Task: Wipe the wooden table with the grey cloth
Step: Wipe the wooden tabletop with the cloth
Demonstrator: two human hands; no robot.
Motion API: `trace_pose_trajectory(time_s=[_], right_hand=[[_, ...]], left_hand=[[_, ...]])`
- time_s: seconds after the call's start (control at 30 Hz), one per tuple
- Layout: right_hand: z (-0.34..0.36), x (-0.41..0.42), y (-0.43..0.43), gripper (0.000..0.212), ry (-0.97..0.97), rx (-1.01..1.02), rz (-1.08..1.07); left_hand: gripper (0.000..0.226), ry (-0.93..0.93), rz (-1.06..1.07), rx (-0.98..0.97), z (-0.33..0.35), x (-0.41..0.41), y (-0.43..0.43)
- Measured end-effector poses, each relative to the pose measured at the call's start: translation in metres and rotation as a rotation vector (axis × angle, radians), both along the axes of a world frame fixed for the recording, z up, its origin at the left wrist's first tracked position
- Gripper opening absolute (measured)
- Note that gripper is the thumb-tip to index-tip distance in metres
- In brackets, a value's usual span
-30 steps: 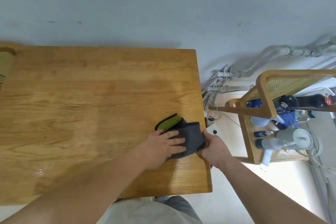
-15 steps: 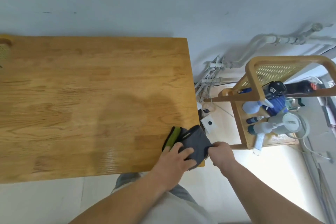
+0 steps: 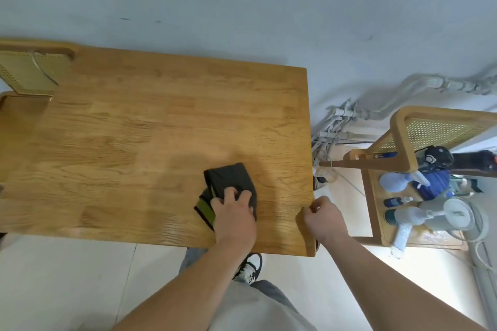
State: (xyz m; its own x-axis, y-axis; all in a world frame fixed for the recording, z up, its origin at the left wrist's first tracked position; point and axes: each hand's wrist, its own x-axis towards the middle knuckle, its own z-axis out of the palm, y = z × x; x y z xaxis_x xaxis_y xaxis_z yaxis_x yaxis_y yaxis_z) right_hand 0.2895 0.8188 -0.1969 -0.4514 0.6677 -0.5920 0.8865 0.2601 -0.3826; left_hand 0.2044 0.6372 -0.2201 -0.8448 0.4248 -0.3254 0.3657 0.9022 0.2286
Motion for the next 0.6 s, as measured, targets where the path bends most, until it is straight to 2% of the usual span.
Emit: trace_pose_trajectory(time_s=[0.13,0.23,0.3,0.47,0.53,0.6], right_hand=[[0.003,0.003,0.01,0.008,-0.01,-0.025,0.019],[0.007,-0.002,0.019,0.007,-0.022,-0.048,0.033],[0.01,-0.009,0.026,0.005,-0.023,-0.062,0.028],[0.012,-0.038,0.041,0.011,0.026,-0.093,0.013],[0.011,-0.052,0.049,0.014,0.025,-0.111,-0.019],[0.011,-0.067,0.057,0.019,0.024,-0.123,-0.07]], left_hand=[[0.031,-0.099,-0.622,0.053,0.005,0.02,0.009],[0.035,-0.133,-0.806,0.016,0.002,-0.018,-0.001],[0.037,-0.056,-0.735,-0.007,-0.002,-0.049,-0.009],[0.043,-0.048,-0.11,0.043,-0.002,-0.067,0.01],[0.053,-0.035,-0.058,0.047,-0.004,-0.057,0.028],[0.059,-0.015,-0.147,0.031,-0.005,-0.048,0.041]])
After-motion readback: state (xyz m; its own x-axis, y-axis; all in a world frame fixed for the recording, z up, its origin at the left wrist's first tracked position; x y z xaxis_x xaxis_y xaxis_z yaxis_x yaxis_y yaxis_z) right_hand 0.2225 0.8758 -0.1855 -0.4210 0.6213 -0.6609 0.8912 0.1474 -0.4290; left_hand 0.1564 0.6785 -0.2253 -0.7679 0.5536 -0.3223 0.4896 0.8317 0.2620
